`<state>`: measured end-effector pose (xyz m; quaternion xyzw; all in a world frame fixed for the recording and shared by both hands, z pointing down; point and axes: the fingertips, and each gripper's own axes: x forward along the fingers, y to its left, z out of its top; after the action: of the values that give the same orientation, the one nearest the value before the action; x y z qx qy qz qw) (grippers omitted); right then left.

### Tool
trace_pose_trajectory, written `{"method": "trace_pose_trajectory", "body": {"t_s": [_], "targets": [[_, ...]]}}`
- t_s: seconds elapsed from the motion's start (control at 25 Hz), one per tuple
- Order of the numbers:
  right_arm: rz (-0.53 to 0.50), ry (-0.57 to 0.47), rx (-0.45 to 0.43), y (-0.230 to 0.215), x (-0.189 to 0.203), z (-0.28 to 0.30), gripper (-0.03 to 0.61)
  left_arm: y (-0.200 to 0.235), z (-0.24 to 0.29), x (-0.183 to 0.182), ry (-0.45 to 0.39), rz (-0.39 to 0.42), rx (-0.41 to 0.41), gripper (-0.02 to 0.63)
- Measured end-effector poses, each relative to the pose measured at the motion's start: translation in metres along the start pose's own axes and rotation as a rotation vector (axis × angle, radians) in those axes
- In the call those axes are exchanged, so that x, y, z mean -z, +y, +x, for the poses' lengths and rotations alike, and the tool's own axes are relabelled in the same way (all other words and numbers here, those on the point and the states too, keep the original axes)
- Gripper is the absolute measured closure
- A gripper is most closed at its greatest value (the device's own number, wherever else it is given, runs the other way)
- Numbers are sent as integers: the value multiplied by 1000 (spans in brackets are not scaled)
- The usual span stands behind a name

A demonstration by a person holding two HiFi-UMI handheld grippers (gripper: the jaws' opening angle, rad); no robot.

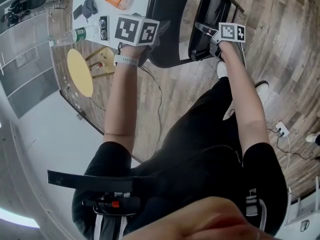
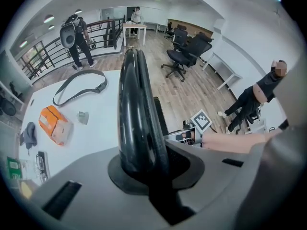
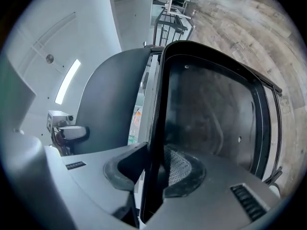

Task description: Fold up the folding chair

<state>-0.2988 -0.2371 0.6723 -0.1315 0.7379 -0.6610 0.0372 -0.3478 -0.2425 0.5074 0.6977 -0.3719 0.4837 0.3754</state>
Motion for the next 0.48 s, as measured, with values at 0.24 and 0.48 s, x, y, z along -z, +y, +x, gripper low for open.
{"method": "trace_pose_trajectory", "body": {"t_s": [0.24,0.48], "targets": [[16,-18,4,-1,0,19,485,24,-1,5,-3,-6,17,554],[-5,-12,36,-2,0,42,485,53,0,11,-16,-14,43,549]]}}
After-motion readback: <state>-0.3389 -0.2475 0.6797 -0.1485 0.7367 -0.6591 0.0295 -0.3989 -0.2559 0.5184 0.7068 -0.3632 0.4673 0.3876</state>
